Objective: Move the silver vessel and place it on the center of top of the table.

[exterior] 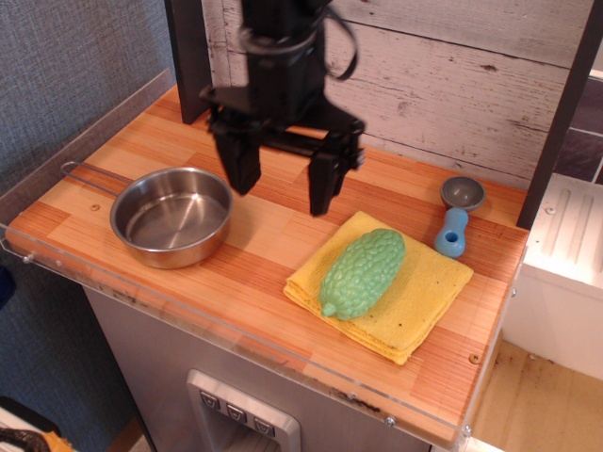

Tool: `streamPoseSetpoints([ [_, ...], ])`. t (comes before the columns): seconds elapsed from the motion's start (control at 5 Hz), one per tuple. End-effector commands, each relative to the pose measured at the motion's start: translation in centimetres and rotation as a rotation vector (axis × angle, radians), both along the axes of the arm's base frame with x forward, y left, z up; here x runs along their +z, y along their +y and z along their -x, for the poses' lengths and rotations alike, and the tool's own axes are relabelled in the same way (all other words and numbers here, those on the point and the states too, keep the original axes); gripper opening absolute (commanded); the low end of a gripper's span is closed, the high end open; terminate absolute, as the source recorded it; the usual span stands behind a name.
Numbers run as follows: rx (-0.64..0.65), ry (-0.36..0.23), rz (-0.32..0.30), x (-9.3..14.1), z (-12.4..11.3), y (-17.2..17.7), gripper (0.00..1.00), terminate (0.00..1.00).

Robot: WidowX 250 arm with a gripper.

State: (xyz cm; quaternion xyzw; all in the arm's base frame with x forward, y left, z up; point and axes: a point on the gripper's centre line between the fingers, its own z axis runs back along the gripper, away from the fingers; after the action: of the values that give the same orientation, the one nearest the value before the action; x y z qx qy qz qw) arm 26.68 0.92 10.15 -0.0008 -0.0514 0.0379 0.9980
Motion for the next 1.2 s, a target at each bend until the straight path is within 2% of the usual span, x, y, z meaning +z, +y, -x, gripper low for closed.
streamPoseSetpoints([
  [0.0,-0.038,-0.038,-0.027,-1.8,0.1,5.0,1.00,0.00],
  [0.4,-0.050,0.037,-0.039,-5.7,-1.1,6.2,1.00,0.00],
  [0.8,-0.045,0.085,-0.034,-8.2,-1.9,5.6,1.00,0.00],
  [1.0,-0.053,0.070,-0.020,-8.6,-1.9,5.4,0.00,0.00],
])
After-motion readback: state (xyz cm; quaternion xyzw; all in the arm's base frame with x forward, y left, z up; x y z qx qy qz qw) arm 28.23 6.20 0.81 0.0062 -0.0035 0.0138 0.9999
